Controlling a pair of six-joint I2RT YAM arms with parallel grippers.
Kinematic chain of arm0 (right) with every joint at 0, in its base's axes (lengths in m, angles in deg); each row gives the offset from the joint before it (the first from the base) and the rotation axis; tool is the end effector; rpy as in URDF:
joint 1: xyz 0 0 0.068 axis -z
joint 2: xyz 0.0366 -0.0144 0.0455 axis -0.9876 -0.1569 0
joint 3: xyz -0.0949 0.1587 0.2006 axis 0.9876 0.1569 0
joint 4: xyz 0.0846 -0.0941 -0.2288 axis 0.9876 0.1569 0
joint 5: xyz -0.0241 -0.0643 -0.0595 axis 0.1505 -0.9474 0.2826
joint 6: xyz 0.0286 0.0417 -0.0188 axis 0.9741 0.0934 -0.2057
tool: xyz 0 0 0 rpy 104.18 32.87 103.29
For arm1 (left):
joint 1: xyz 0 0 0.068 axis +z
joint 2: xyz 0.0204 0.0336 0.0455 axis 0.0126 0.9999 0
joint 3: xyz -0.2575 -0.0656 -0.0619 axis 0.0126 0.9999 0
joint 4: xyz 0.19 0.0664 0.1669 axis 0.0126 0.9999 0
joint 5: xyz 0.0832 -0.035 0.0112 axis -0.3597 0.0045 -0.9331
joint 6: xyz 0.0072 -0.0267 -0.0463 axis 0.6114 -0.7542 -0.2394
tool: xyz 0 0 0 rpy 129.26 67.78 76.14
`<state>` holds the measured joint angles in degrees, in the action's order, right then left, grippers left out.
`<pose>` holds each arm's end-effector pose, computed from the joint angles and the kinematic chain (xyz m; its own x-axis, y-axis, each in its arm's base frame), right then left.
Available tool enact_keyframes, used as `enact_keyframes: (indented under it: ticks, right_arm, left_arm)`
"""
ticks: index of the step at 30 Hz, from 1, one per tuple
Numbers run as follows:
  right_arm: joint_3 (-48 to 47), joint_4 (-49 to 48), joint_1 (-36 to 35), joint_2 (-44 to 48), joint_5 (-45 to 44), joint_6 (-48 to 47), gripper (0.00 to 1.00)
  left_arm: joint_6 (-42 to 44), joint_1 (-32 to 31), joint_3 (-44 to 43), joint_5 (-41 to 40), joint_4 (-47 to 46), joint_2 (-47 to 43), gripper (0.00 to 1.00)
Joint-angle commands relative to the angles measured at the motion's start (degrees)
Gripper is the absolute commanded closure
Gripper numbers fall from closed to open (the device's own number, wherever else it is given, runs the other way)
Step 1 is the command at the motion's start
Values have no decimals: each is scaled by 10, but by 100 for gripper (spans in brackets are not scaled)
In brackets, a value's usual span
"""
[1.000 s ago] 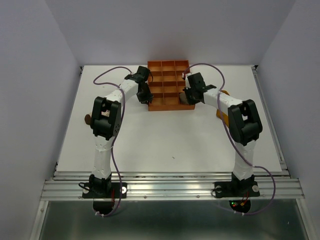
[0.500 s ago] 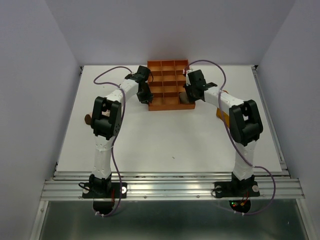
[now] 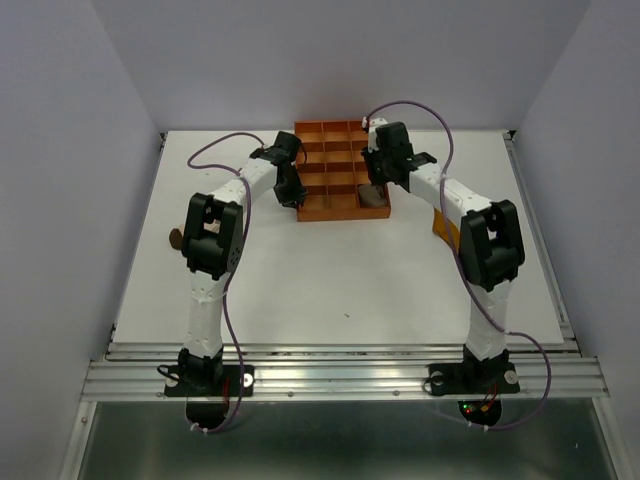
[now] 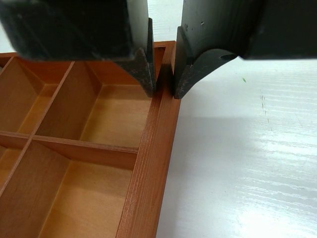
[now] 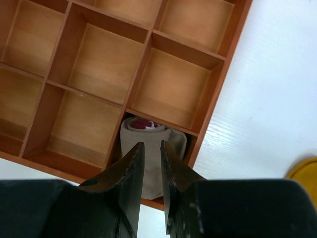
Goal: Roll the socks
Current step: Place the sock in the storage box.
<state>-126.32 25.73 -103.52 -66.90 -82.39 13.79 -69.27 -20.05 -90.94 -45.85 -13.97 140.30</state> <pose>0.4372 0.1782 0.2549 -0.5740 -0.2969 -0.7631 -0.3548 0.9301 -0.0949 0.4560 -0.1748 0.1989 -0.8526 -0.2996 -0.4281 -0.1487 0.9246 -0.3508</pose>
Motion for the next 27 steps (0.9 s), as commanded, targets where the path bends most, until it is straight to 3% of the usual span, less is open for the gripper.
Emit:
enact_keyframes:
  ticks: [1,12,21,27]
  right_arm:
    - [-33,-19,1,-31,37,-7,76]
    - [-18,4,1,-82,43,-2,83]
    - [-50,4,1,-121,50,-7,82]
    - [-38,-12,1,-98,28,-2,81]
  left_arm:
    - [-6,2,-24,-6,3,4,99]
    - [-4,2,-21,0,2,7,99]
    - [-6,1,-17,4,-2,7,99]
    - [-5,2,-19,1,0,6,99]
